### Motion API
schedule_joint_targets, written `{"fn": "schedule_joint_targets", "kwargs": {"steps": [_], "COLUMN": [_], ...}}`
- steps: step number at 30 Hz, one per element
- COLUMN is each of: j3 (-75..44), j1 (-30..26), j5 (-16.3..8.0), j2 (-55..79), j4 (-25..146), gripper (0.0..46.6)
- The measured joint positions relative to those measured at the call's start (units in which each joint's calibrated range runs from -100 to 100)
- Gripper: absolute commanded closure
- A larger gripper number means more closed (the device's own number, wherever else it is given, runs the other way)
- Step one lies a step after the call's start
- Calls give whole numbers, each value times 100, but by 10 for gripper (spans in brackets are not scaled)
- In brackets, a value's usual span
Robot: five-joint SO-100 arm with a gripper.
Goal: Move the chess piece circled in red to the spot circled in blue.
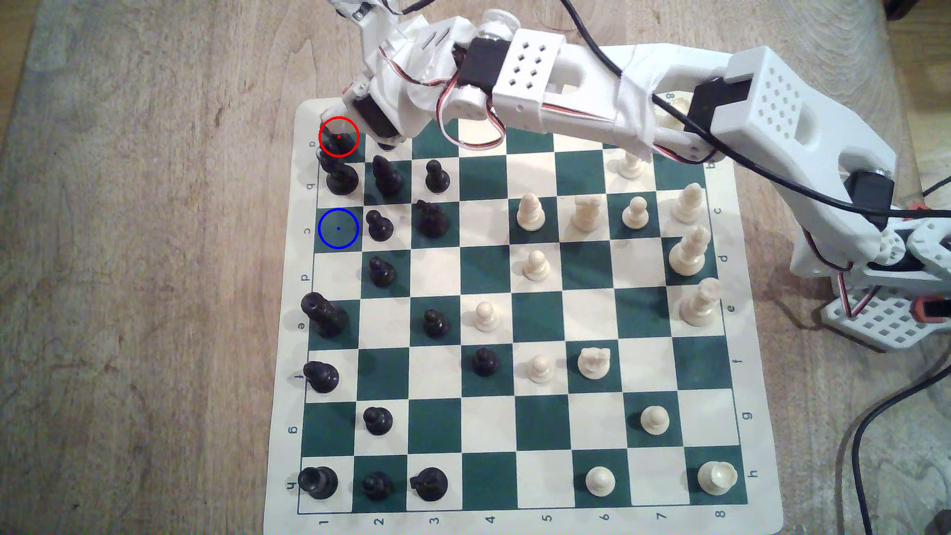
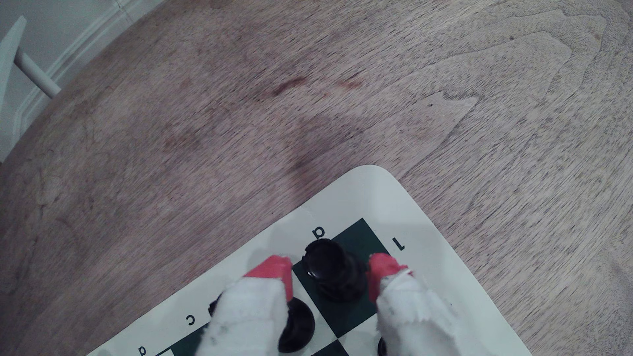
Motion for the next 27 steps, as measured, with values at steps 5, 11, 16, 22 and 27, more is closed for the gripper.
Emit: {"fn": "schedule_joint_targets", "kwargs": {"steps": [5, 11, 16, 22, 27], "j3": [-127, -470, -642, -642, -687], "j1": [0, 0, 0, 0, 0], "j5": [0, 0, 0, 0, 0], "j2": [126, 394, 587, 595, 729], "j4": [0, -88, -112, -175, -191], "gripper": [333, 334, 335, 332, 324]}}
